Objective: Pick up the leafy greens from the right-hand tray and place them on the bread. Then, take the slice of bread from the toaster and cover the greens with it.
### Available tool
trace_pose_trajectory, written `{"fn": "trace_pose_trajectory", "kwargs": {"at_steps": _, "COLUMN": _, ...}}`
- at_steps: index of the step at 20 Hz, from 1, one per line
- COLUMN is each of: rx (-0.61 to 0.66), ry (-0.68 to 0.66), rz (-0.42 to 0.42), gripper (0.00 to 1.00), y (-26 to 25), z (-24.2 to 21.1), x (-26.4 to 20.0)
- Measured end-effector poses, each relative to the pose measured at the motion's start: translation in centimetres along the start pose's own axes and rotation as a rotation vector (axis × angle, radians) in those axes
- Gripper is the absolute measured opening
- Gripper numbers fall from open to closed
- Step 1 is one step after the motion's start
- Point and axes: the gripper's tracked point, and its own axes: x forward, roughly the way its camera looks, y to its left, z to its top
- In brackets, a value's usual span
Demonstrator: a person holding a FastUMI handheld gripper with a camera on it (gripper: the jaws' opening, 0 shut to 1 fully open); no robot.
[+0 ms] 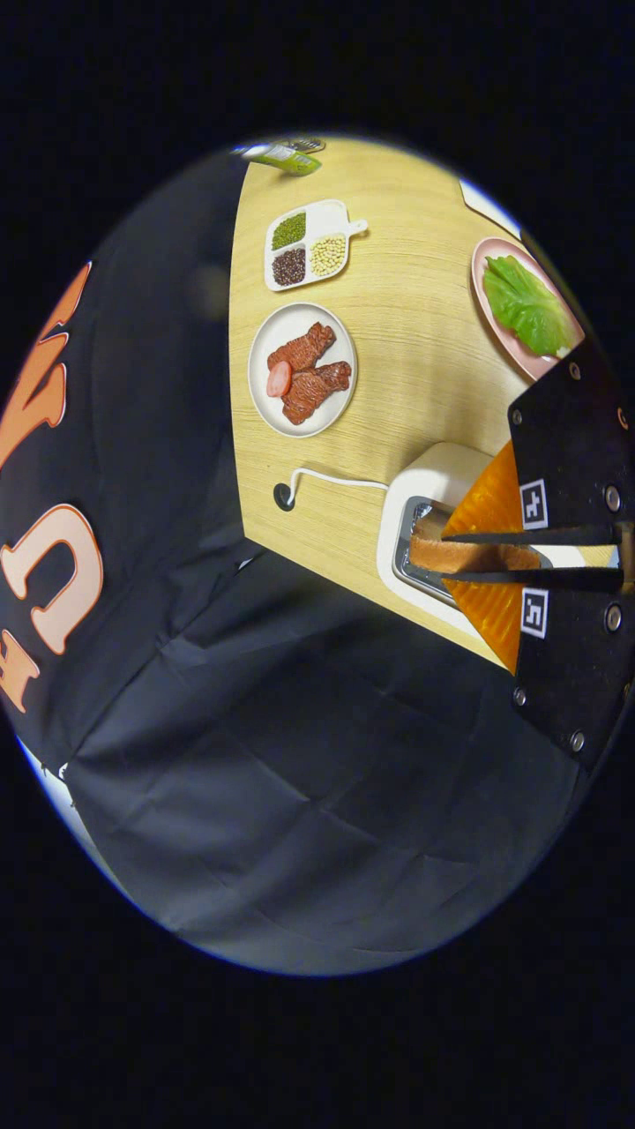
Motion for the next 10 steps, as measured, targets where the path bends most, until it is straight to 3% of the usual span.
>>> {"fn": "trace_pose_trajectory", "kwargs": {"at_steps": 10, "rx": 0.064, "ry": -0.194, "rz": 0.09, "gripper": 0.1, "y": -1.9, "z": 2.3, "x": -9.8}}
